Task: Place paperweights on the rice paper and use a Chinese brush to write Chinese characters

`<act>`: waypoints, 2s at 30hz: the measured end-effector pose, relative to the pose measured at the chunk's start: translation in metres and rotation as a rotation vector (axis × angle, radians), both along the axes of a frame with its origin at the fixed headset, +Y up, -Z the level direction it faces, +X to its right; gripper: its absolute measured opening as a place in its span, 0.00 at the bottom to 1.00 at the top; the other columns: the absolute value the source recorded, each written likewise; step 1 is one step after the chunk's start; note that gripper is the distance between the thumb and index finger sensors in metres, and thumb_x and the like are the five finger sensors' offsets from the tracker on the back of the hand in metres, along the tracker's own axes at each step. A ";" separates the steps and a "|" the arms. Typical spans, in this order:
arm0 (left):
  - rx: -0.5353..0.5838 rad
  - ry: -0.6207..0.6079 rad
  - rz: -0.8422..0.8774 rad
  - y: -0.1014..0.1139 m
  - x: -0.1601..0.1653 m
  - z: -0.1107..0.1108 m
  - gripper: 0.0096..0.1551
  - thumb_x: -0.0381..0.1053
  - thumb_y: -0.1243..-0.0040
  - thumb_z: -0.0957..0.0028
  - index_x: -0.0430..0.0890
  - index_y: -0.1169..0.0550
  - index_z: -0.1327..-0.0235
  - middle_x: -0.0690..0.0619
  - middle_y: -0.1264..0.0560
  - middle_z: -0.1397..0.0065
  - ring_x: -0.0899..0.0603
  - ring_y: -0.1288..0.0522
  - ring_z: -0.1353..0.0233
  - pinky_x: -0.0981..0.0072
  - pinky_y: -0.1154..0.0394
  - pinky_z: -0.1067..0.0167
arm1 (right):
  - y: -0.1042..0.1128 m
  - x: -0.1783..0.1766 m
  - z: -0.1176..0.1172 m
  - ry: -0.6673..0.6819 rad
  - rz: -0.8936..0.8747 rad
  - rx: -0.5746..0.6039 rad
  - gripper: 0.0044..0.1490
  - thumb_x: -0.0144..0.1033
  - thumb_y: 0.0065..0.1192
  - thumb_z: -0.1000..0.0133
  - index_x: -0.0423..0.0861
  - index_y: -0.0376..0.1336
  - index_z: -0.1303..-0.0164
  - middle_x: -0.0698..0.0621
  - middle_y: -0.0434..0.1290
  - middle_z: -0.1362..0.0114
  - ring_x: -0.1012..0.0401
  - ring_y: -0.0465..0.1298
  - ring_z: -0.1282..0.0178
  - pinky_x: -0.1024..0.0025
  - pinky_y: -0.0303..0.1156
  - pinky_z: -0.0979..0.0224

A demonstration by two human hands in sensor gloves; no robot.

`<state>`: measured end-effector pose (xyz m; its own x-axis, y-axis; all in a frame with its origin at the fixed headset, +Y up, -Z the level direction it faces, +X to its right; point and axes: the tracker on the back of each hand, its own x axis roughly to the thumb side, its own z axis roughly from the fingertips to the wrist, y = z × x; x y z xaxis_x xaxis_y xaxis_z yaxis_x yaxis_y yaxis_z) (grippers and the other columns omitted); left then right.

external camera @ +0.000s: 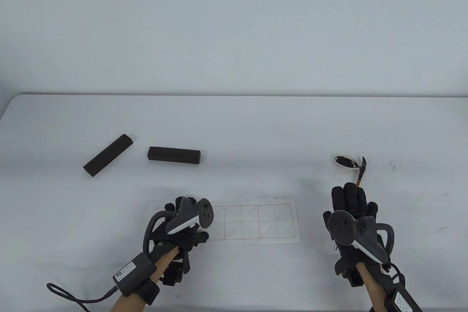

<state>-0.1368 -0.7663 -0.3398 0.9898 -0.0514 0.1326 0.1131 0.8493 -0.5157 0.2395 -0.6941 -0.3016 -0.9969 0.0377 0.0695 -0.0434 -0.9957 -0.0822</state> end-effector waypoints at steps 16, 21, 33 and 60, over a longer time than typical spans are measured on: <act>0.023 -0.034 0.070 -0.003 0.006 0.018 0.53 0.64 0.50 0.48 0.53 0.59 0.16 0.49 0.63 0.11 0.37 0.61 0.11 0.41 0.63 0.18 | -0.001 -0.001 0.001 0.000 0.008 -0.013 0.44 0.41 0.50 0.36 0.34 0.41 0.17 0.28 0.37 0.16 0.33 0.43 0.17 0.24 0.46 0.28; 0.028 -0.039 0.072 -0.002 0.006 0.019 0.53 0.64 0.50 0.48 0.53 0.58 0.16 0.49 0.63 0.11 0.37 0.60 0.11 0.44 0.64 0.18 | -0.001 -0.001 0.001 -0.007 0.011 -0.016 0.44 0.41 0.50 0.36 0.35 0.41 0.17 0.28 0.37 0.16 0.33 0.43 0.17 0.24 0.46 0.28; 0.023 -0.042 0.082 -0.003 0.005 0.019 0.52 0.64 0.50 0.48 0.54 0.58 0.16 0.50 0.63 0.12 0.38 0.61 0.11 0.46 0.64 0.18 | 0.000 -0.001 0.000 -0.009 0.012 -0.020 0.45 0.41 0.50 0.36 0.34 0.41 0.17 0.28 0.37 0.16 0.33 0.44 0.17 0.24 0.46 0.28; 0.179 0.130 0.186 0.047 -0.041 0.016 0.52 0.64 0.53 0.47 0.56 0.61 0.16 0.50 0.69 0.12 0.37 0.67 0.12 0.45 0.68 0.18 | 0.002 0.003 0.000 -0.010 -0.025 -0.021 0.45 0.41 0.50 0.36 0.34 0.41 0.17 0.28 0.37 0.16 0.33 0.44 0.17 0.24 0.46 0.28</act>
<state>-0.1774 -0.7194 -0.3236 0.9925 0.1216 0.0088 -0.1106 0.9282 -0.3553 0.2424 -0.6925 -0.3016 -0.9962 0.0640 0.0590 -0.0677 -0.9958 -0.0620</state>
